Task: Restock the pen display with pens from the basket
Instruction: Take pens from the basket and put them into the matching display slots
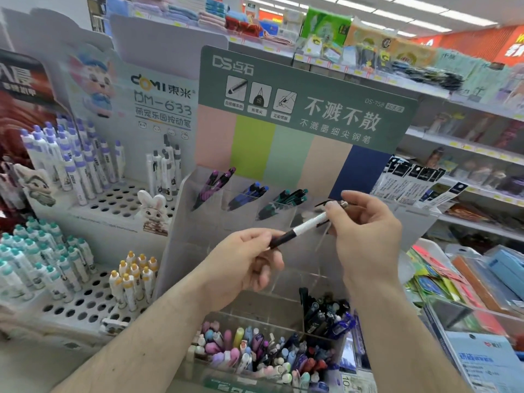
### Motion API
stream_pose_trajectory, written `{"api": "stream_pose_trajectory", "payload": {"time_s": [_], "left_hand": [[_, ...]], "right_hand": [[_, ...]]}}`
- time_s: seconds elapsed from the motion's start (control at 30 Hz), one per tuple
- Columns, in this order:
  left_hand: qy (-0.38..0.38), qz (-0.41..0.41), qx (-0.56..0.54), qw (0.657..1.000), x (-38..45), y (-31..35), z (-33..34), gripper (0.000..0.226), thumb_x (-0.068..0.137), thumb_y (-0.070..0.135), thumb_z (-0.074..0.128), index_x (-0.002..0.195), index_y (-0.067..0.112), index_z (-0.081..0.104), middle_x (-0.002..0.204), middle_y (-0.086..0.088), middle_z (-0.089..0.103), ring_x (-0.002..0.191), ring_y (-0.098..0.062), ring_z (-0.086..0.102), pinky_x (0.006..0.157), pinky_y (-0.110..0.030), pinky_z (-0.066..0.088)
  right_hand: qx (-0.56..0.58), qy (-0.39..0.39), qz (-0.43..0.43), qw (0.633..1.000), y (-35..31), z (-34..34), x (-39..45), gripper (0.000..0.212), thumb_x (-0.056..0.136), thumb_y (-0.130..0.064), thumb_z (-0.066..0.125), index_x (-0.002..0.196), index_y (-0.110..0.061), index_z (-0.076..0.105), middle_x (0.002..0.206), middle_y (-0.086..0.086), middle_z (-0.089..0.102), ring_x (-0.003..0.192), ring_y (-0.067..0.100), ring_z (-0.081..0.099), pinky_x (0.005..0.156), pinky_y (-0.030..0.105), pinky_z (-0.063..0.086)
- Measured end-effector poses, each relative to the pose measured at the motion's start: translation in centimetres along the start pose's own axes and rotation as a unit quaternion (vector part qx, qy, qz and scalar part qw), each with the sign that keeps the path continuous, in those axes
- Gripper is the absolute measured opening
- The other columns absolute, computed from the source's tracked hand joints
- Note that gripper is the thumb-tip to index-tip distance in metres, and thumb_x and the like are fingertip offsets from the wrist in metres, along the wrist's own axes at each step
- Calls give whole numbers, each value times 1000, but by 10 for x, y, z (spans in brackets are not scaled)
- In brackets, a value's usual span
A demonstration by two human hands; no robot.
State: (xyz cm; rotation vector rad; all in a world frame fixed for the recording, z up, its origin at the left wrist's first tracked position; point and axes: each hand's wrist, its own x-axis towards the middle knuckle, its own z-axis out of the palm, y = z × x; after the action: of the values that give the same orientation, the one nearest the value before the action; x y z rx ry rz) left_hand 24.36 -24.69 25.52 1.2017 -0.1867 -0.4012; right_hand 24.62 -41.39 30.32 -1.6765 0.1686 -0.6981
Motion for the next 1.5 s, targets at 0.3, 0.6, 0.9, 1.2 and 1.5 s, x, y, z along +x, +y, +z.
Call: {"api": "stream_pose_trajectory", "payload": {"time_s": [0.3, 0.6, 0.9, 1.2, 1.5], "left_hand": [[-29, 74, -273, 959, 8, 5, 8, 33, 86, 18, 48, 92, 13, 79, 77, -2, 72, 50, -11, 60, 44, -18, 49], [-14, 57, -194, 979, 7, 0, 8, 28, 83, 18, 53, 96, 13, 78, 81, -5, 73, 53, -13, 60, 52, -24, 52], [10, 59, -162, 985, 6, -1, 7, 28, 80, 17, 55, 99, 11, 74, 79, -5, 71, 54, -13, 59, 53, -23, 49], [39, 52, -115, 991, 9, -5, 12, 30, 78, 19, 58, 104, 11, 70, 80, -4, 72, 55, -12, 60, 55, -23, 47], [146, 81, -21, 986, -26, -8, -19, 19, 89, 20, 63, 103, 13, 74, 83, -8, 67, 70, -17, 60, 67, -31, 46]], "right_hand": [[160, 111, 27, 981, -8, -5, 5, 10, 90, -6, 70, 87, -15, 71, 69, -3, 69, 53, 10, 63, 53, 18, 51], [-47, 219, -190, 956, -1, -17, 42, 8, 91, -21, 69, 98, -19, 69, 80, -17, 62, 70, -1, 59, 69, 18, 50], [-314, 28, -139, 939, 13, 7, 45, 21, 93, -35, 61, 106, -33, 77, 89, -12, 74, 101, 15, 59, 92, 32, 24], [-263, 29, -199, 943, -1, 7, 31, 21, 87, -32, 60, 97, -32, 78, 92, -14, 74, 106, 15, 58, 94, 32, 22], [-46, -169, -231, 957, 4, 85, -39, 11, 79, -24, 64, 80, -24, 75, 76, -29, 57, 91, 7, 58, 86, 49, 51]]}}
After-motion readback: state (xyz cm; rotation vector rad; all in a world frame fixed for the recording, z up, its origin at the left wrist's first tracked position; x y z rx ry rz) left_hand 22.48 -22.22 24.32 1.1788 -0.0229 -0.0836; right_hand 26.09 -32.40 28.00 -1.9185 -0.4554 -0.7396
